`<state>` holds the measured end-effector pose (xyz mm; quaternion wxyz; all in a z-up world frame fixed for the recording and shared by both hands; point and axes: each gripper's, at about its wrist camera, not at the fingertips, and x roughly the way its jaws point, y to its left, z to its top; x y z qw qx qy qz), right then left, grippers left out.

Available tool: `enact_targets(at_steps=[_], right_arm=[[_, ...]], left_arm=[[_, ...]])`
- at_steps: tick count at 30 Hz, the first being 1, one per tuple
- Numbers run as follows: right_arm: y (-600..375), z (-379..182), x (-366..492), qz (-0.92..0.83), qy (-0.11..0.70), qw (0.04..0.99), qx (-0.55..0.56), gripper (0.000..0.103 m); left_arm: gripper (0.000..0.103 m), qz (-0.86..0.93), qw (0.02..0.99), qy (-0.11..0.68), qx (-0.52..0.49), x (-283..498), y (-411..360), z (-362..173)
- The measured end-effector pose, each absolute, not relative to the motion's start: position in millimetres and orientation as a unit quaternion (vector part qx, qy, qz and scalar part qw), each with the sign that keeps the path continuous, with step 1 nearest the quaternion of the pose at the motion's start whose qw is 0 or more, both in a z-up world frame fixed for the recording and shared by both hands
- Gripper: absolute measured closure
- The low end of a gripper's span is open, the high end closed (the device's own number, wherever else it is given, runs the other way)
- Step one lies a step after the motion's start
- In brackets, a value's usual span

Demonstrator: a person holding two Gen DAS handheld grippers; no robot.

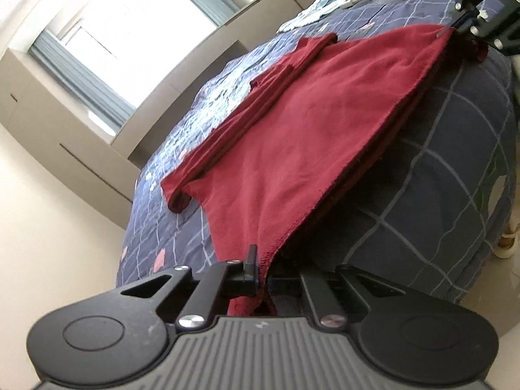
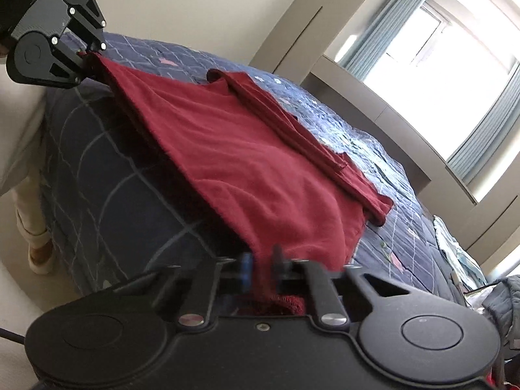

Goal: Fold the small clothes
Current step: 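Lift the hem end with both grippers toward the collar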

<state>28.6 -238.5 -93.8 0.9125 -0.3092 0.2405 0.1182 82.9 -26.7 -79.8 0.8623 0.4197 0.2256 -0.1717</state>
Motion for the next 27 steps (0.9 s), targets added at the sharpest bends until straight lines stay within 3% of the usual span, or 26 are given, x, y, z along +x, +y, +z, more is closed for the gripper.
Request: enact_targets(at_steps=[11,19,27], right_arm=[[-234.1,-61.0,-0.8,0.159,0.251,0.895,-0.334,0.101],[-239.3,-23.1,-44.1,0.243,0.336,0.866,-0.280,0.101],[-253.3,18.1,-1.2,0.283,0.367,0.858,-0.221,0.101]], left_arm=[[0.101,-0.200,0.855,0.202,0.434,47.2,-9.1,-55.4],[0.100,-0.281,0.824,0.253,0.421,-4.0,17.4,-31.3],[0.100,-0.313,0.837,0.321,0.313,58.0,31.3,19.8]])
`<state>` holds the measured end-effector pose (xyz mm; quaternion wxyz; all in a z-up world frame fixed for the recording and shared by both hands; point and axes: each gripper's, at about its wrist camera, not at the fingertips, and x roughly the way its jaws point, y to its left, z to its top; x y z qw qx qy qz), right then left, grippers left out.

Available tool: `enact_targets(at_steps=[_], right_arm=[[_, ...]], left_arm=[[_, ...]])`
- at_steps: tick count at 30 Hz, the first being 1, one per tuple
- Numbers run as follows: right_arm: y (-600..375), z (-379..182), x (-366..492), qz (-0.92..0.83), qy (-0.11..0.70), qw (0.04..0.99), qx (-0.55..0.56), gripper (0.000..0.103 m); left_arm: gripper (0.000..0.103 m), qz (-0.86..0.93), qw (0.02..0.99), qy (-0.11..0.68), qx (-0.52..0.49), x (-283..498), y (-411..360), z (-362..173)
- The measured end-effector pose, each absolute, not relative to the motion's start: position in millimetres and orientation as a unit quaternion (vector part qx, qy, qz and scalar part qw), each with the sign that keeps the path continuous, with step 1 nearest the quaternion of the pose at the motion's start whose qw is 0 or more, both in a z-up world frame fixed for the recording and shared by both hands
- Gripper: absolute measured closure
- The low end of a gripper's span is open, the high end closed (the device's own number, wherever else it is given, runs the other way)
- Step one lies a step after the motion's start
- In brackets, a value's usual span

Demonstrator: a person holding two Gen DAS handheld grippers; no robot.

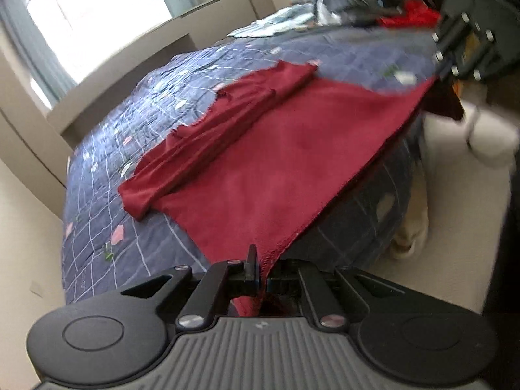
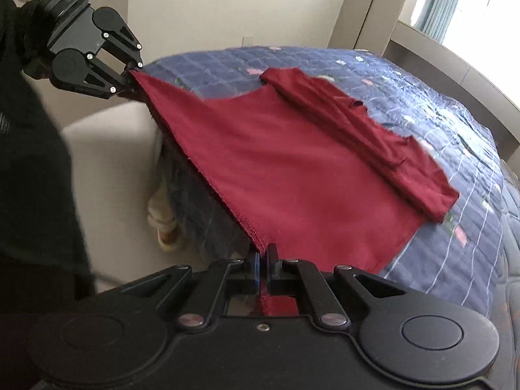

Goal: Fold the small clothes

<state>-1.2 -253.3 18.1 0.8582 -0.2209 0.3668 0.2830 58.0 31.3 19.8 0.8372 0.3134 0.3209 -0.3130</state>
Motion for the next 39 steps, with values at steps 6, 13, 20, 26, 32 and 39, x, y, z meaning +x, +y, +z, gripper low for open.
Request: enact_targets(at_steps=[6,13,20,26,32,39], right_arm=[[-265.0,62.7,75.1,0.275,0.345,0.869,-0.224,0.100],[-285.8,87.7,182.0,0.246,0.325,0.881,-0.240,0.099],[-307.0,72.3,298.0,0.225,0.341,0.886,-0.218,0.098],[-317.9,21.3,377.7,0.227,0.384,0.876,-0.184,0.097],[-324.1,-18.6,420.3,0.233,0.404,0.870,-0.160,0.097],[-343.2,-42.0,434.9,0.212,0.398,0.887,-0.099,0.053]], left_arm=[[0.100,-0.319,0.843,0.351,0.252,155.6,29.1,72.1],[0.099,-0.299,0.848,0.372,0.230,274.9,3.7,102.9],[0.099,-0.275,0.841,0.430,0.179,397.1,-14.3,72.3],[0.099,-0.267,0.815,0.491,0.153,473.3,-19.5,14.6],[0.096,-0.272,0.803,0.514,0.130,512.4,-17.0,-25.2],[0.029,-0.250,0.818,0.506,0.108,526.0,-4.9,-34.1]])
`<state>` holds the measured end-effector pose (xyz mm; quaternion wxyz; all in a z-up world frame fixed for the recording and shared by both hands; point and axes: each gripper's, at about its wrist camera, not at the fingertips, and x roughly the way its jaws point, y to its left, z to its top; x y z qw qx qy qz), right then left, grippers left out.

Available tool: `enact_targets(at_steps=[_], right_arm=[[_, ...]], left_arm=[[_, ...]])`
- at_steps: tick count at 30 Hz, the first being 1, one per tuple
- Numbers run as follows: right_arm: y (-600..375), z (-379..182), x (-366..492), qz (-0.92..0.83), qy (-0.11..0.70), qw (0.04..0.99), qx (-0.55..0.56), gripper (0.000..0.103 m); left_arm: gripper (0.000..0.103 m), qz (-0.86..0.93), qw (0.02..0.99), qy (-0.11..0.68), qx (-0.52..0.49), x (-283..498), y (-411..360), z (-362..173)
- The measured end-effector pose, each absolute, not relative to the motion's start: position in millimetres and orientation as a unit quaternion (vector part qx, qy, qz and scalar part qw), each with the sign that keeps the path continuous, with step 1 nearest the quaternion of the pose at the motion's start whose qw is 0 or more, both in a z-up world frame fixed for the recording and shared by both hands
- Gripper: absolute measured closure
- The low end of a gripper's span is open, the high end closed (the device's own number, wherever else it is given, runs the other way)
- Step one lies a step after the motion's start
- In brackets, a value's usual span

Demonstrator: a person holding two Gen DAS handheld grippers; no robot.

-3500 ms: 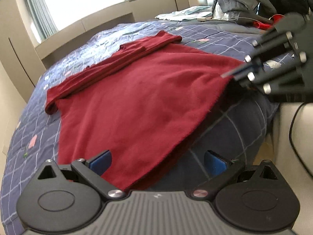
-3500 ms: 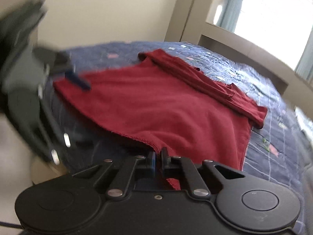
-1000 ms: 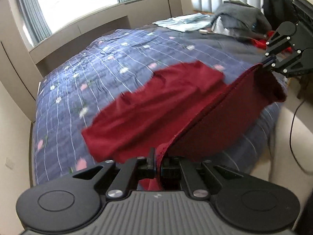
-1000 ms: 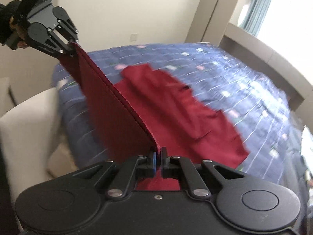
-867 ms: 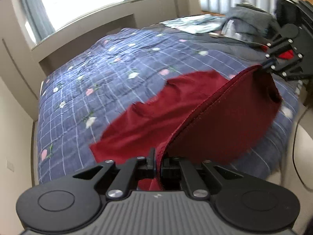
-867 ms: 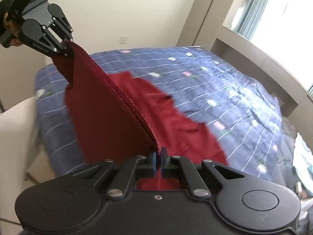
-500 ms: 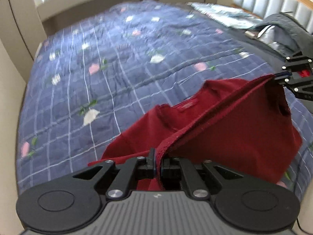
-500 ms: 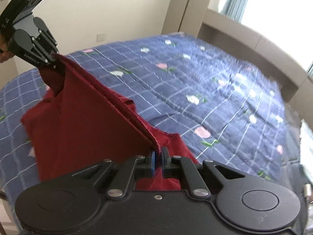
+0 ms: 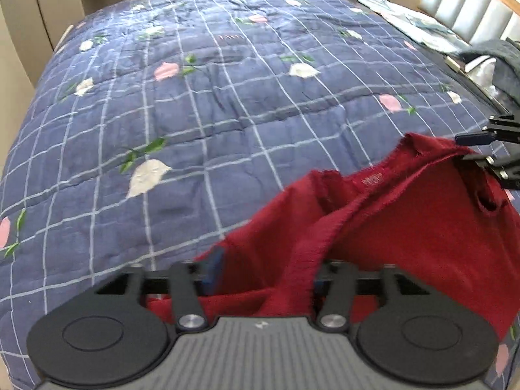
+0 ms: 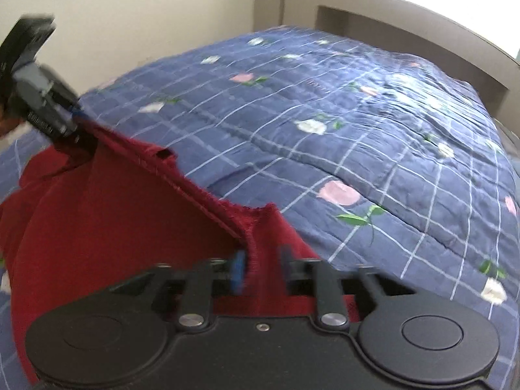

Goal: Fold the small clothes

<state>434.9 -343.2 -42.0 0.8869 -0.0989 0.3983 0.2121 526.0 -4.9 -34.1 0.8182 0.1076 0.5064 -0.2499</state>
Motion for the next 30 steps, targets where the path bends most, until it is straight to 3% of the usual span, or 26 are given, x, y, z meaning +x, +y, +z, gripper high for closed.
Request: enact_targets(at_steps=[1,3,10,16,27,29,30], right_arm=[[-348.1,-41.9,433.4,0.211,0.394,0.890,-0.084,0.046],[-358.7,-40.5,430.0,0.209,0.385,0.898,-0.049,0.030],[-371.6,-27.7,421.1,0.172,0.358,0.918,-0.002,0.012],[-378.4,-27.6,428.0,0.141,0.363,0.920,0.045,0.011],[-344.9,-35.1,358.9,0.254,0.329,0.907,-0.065,0.012],[-336.2,-43.3,352.8,0.257,0.337,0.900,-0.097,0.021],[-332.2,-47.7,351.5,0.258,0.341,0.897,-0.114,0.036]], left_arm=[[0.014,-0.251,0.823,0.498,0.104,525.8,-0.9,-32.1],[0.004,-0.256,0.830,0.487,0.093,526.1,7.1,-28.1],[0.002,-0.278,0.824,0.494,-0.006,540.4,29.7,-14.9],[0.002,-0.269,0.819,0.507,-0.008,546.1,25.4,-13.4],[0.002,-0.255,0.810,0.522,-0.076,556.1,36.5,-24.6],[0.002,-0.249,0.810,0.525,-0.080,556.7,37.1,-28.0],[0.002,-0.247,0.810,0.525,-0.081,556.3,37.4,-28.9]])
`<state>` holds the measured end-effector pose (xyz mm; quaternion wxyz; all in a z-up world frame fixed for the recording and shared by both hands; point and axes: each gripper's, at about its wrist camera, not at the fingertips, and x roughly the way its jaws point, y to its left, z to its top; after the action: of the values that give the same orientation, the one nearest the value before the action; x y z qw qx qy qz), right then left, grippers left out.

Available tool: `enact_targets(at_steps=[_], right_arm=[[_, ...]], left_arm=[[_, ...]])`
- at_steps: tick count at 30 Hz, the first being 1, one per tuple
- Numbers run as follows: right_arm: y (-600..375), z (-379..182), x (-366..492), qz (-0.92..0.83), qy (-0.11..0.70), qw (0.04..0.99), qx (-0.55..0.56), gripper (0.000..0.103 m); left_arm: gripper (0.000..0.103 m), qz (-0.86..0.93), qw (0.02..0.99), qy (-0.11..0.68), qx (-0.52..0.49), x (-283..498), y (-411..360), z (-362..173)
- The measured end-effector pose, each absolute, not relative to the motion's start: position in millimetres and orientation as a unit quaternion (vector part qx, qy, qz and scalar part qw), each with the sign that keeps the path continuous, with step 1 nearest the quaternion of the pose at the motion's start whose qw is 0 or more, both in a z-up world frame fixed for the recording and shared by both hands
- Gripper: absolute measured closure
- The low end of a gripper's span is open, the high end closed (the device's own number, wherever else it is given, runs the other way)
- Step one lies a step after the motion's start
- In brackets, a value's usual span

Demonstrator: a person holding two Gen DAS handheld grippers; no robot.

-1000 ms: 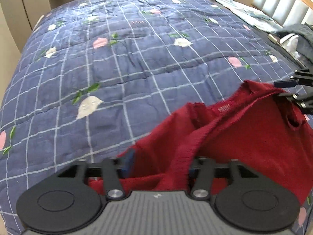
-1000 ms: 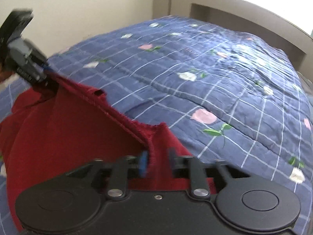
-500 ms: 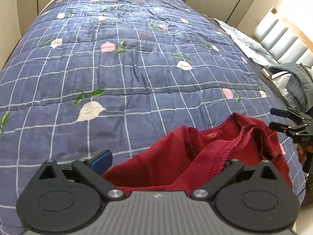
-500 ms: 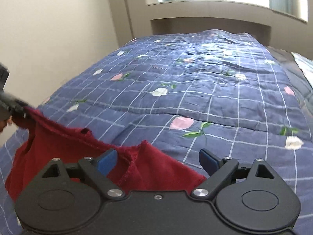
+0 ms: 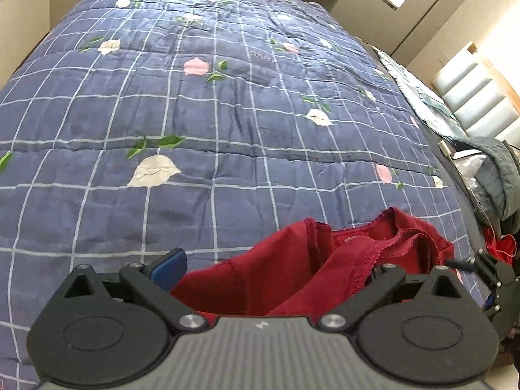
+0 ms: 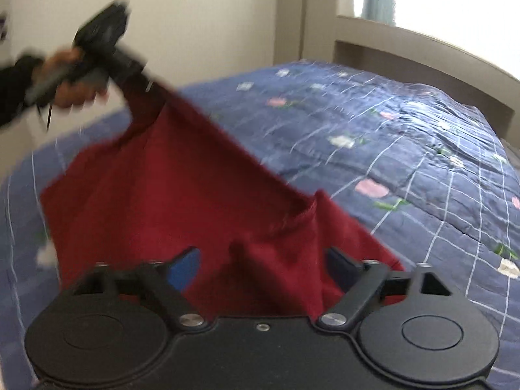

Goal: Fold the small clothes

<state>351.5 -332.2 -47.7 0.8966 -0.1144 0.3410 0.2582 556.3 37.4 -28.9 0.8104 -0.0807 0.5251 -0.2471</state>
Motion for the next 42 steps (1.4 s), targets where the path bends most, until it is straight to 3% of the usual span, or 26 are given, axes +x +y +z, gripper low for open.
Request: enact_targets(at_steps=[1,2,3,6,13,19,29,32,35,37,39,42], right_arm=[[-328.9,-51.8,351.7,0.252,0.345,0.895,-0.132,0.047],[-328.1,-55.2,352.9,0.240,0.346,0.896,-0.143,0.073],[-329.4,-56.4,356.1,0.227,0.346,0.899,-0.142,0.088],[-345.6,-51.5,368.6,0.182,0.330,0.921,-0.097,0.096],[-390.7,-47.9,402.2,0.083,0.332,0.940,-0.017,0.097],[-388.4,-64.2,412.5,0.080,0.358,0.930,-0.027,0.097],[-390.4,-73.3,418.7,0.085,0.369,0.925,-0.023,0.096],[-392.6,-72.7,417.9,0.082,0.365,0.927,-0.014,0.094],[-394.6,-71.4,414.3,0.069,0.355,0.932,-0.009,0.072],[-397.4,-70.5,410.7,0.072,0.347,0.935,0.004,0.064],[-398.0,-70.7,408.4,0.066,0.343,0.937,0.009,0.044],[-397.2,-73.2,406.5,0.048,0.334,0.941,-0.001,0.029]], left_arm=[[0.002,-0.246,0.811,0.525,-0.081,555.8,37.5,-29.6],[0.002,-0.245,0.811,0.526,-0.080,555.5,37.6,-30.2],[0.002,-0.243,0.811,0.527,-0.076,555.2,37.1,-30.9],[0.002,-0.236,0.813,0.529,-0.059,554.8,35.7,-31.0],[0.002,-0.226,0.818,0.524,-0.066,561.8,43.6,-30.3],[0.002,-0.248,0.799,0.544,-0.070,569.9,47.3,-37.5],[0.001,-0.237,0.794,0.529,-0.184,576.7,115.8,-31.6],[0.001,-0.217,0.820,0.501,-0.172,567.3,119.1,-25.1],[0.001,-0.217,0.841,0.477,-0.135,552.1,104.2,-22.3],[0.001,-0.218,0.854,0.461,-0.103,539.2,86.8,-26.2],[0.001,-0.208,0.865,0.450,-0.078,529.9,71.8,-33.5],[0.001,-0.175,0.880,0.437,-0.055,523.4,54.5,-48.6]])
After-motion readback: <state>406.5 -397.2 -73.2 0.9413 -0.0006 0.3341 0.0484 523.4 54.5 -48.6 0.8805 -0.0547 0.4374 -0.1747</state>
